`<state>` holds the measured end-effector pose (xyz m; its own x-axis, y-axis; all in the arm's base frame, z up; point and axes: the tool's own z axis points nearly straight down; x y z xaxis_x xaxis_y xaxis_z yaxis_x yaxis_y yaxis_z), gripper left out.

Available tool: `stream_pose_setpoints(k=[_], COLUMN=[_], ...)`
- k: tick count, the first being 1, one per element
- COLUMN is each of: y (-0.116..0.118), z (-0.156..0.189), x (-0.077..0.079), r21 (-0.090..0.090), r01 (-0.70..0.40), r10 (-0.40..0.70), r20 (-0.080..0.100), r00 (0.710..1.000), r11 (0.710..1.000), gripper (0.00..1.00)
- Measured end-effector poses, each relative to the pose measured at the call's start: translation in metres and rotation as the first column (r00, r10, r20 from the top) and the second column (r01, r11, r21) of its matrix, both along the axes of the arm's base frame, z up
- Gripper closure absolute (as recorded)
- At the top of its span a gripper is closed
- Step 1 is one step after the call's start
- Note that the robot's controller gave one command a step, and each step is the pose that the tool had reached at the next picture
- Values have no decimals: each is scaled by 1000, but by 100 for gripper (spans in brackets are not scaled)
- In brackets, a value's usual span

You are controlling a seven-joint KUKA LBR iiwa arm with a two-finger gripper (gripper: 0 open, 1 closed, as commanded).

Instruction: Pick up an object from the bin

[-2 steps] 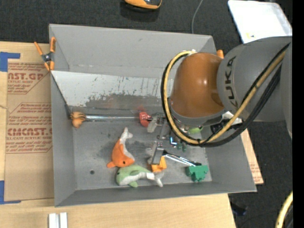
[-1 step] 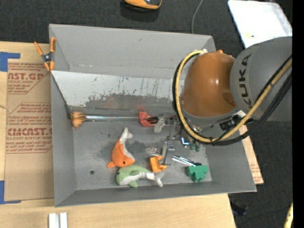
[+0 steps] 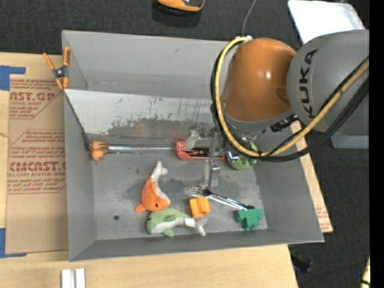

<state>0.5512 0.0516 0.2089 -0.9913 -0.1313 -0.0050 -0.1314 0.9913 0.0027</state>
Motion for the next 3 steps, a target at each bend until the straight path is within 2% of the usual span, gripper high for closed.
stream_pose_setpoints(k=[1, 2, 3], y=[4, 8, 7], z=[-9, -20, -49], x=[-11, 9, -45], r21=[0, 0, 2], r01=[89, 75, 197], r10=[-89, -75, -197], r20=[-2, 4, 0], r00=[996, 997, 980], r11=[996, 997, 980], gripper=[0, 0, 0])
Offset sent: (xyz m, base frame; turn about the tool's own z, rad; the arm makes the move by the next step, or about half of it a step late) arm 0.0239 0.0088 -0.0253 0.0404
